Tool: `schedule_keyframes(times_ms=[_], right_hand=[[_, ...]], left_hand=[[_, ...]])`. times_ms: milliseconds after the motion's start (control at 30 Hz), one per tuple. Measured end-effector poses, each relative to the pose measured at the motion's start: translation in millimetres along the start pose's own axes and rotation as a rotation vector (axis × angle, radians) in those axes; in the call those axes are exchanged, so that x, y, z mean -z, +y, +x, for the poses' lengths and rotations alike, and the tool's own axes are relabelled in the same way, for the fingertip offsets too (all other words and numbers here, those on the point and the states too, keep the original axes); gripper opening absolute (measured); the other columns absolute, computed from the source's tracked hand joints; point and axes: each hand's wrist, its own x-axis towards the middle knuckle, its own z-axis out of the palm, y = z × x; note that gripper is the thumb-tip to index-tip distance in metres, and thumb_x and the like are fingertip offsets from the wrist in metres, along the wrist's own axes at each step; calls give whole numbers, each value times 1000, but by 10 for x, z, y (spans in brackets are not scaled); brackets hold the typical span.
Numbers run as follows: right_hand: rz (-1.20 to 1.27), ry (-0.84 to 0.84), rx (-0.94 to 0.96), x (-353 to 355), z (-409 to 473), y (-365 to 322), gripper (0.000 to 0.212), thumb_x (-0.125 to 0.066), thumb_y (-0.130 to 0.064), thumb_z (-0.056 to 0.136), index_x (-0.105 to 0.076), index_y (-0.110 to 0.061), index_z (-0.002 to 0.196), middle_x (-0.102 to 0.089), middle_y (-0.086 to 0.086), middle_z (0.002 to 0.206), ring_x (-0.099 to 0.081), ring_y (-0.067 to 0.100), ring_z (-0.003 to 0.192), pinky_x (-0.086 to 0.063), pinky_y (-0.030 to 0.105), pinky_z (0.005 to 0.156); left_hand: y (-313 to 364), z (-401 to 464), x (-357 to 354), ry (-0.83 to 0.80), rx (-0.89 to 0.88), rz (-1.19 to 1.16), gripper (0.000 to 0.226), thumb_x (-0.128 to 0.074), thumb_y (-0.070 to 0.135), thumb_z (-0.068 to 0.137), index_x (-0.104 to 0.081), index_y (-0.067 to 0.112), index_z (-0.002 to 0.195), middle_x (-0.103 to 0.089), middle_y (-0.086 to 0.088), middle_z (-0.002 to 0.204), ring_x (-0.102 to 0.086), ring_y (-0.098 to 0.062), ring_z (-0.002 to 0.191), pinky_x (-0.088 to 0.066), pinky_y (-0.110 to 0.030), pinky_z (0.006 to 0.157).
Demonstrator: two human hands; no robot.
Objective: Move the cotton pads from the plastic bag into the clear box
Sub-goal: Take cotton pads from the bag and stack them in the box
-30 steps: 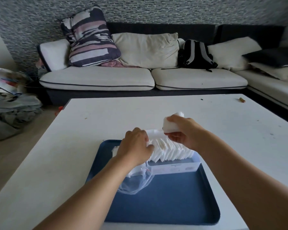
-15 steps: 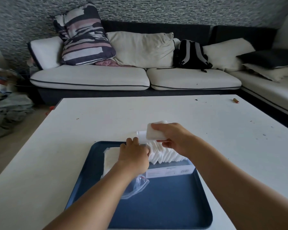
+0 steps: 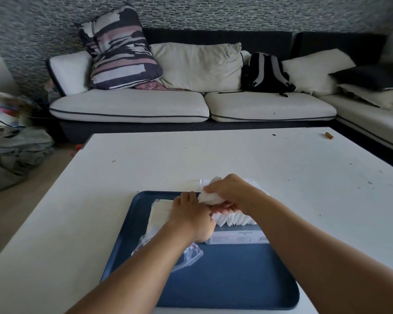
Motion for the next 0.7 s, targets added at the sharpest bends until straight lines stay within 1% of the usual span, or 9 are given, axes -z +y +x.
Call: schedule_keyframes(times_ms=[100, 200, 300, 367, 467, 533, 600, 633, 700], right_hand=[[-114, 62, 11, 21, 57, 67, 34, -71, -27, 90, -66, 6, 94, -71, 18, 67, -57, 23, 43, -43, 21, 41], [-375, 215, 78, -6, 58, 85, 27, -74, -26, 83, -60, -6, 70, -63, 7, 52, -55, 18, 37, -45, 21, 44], [-577, 327, 139, -79, -29, 95, 25, -73, -19, 74, -50, -10, 69, -60, 3, 65, -56, 20, 53, -37, 22, 44], [-658, 388, 167, -130, -55, 100, 29, -71, -16, 75, -43, -13, 72, -55, 2, 73, -53, 21, 61, -31, 24, 45], [-707, 419, 197, -206, -33, 94, 31, -66, -10, 78, -37, -15, 70, -49, 1, 70, -49, 20, 62, -28, 25, 44], [-649, 354, 145, -223, -22, 46, 29, -67, -11, 76, -40, -13, 66, -49, 0, 64, -43, 16, 53, -28, 24, 43], [-553, 217, 53, -189, -67, -27, 31, -68, -12, 73, -45, -13, 54, -48, -1, 51, -39, 14, 42, -29, 21, 41], [-552, 125, 18, -165, -117, -78, 32, -64, -10, 74, -45, -13, 48, -45, -1, 46, -34, 13, 37, -27, 18, 40], [-677, -42, 39, -135, -170, -155, 23, -51, -5, 77, -50, -10, 54, -46, 4, 53, -30, 14, 37, -26, 15, 39]], left_hand=[[-33, -17, 33, -61, -10, -28, 37, -41, 45, 97, -62, 35, 125, -43, -11, 137, -32, -33, 130, -23, -42, 112], [-41, -33, 48, -94, -28, -30, 37, -43, 47, 97, -66, 28, 119, -46, -12, 133, -35, -33, 128, -24, -43, 112], [-21, -55, 82, -75, -52, -15, 39, -44, 49, 96, -67, 22, 112, -55, -11, 124, -44, -33, 121, -33, -43, 107], [-25, -64, 107, -31, -66, -62, 37, -48, 51, 93, -69, 24, 108, -65, -4, 117, -52, -29, 115, -41, -40, 101], [-35, -85, 103, 41, -79, -161, 36, -54, 52, 88, -72, 23, 96, -73, 2, 103, -60, -23, 106, -47, -38, 96], [-33, -103, 74, 90, -92, -201, 35, -58, 51, 87, -71, 18, 86, -73, 1, 93, -63, -23, 99, -48, -38, 94], [-44, -104, 35, 139, -107, -237, 35, -61, 52, 86, -64, 19, 74, -70, 1, 80, -64, -23, 91, -48, -35, 91], [-54, -104, 18, 158, -117, -247, 37, -61, 52, 86, -57, 20, 69, -66, 3, 73, -64, -22, 86, -48, -33, 88], [-85, -98, -21, 199, -148, -267, 41, -61, 51, 87, -43, 25, 61, -57, 6, 63, -59, -19, 75, -43, -30, 79]])
